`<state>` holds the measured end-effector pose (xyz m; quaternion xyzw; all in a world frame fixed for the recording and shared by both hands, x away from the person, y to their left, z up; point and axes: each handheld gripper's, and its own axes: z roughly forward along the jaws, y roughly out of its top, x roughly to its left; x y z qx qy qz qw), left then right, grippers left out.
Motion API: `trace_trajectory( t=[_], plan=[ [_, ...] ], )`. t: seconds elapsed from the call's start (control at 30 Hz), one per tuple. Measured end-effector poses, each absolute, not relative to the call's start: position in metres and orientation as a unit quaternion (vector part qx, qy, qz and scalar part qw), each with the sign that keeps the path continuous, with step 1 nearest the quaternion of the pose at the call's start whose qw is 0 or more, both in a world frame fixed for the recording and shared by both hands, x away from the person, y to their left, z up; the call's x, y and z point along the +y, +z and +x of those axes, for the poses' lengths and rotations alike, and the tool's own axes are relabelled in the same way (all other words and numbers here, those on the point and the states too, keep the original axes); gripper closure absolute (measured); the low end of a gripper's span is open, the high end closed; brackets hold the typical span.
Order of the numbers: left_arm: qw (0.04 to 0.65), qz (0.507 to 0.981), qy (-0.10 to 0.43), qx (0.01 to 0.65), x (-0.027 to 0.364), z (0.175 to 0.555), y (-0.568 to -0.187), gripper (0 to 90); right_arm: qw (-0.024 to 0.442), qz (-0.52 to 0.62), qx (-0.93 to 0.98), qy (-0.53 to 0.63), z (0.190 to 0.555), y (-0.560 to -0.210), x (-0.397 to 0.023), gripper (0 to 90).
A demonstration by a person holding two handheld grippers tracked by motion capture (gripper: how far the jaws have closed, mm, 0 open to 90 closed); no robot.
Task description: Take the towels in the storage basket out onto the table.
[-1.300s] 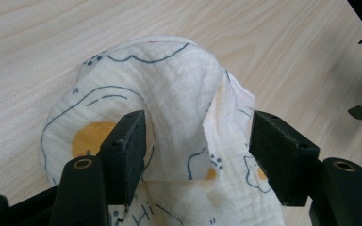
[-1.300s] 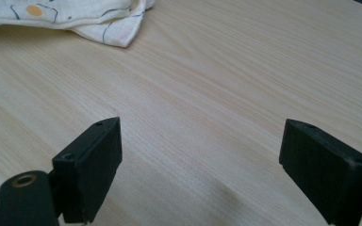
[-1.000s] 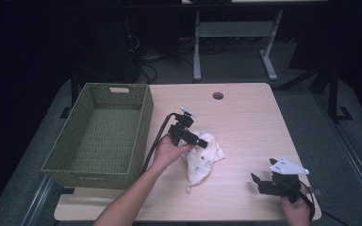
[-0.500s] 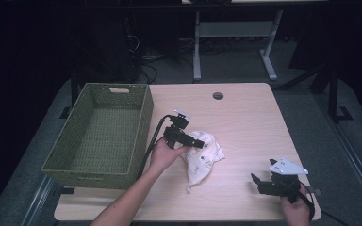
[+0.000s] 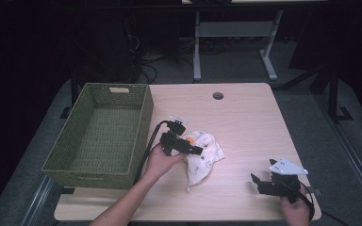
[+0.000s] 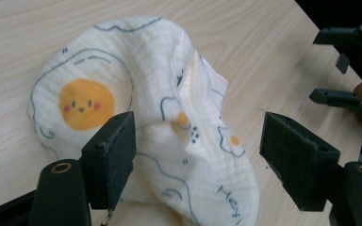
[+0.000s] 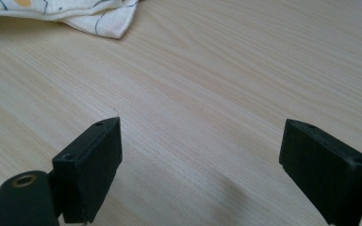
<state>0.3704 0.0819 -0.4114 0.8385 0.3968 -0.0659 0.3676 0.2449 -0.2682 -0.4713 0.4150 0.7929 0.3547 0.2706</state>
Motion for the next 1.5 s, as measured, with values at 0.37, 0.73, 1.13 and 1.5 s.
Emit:
trace_trajectory(
  t=[0.37, 0.73, 1.13, 1.5],
  plan=[
    [0.377, 0.834, -0.053, 0.398, 0.09, 0.357, -0.413, 26.9, 0.269, 0.418, 0.793, 0.352, 0.244, -0.472, -0.266, 13.3],
    [0.377, 0.837, -0.057, 0.392, 0.099, 0.339, -0.419, 26.8, 0.272, 0.417, 0.793, 0.352, 0.244, -0.472, -0.266, 13.3],
    [0.39, 0.835, -0.037, 0.386, 0.108, 0.318, -0.427, 26.8, 0.273, 0.416, 0.792, 0.353, 0.243, -0.471, -0.265, 13.3],
    [0.408, 0.828, -0.051, 0.381, 0.12, 0.297, -0.43, 26.9, 0.273, 0.415, 0.793, 0.352, 0.244, -0.472, -0.265, 13.3]
  ],
)
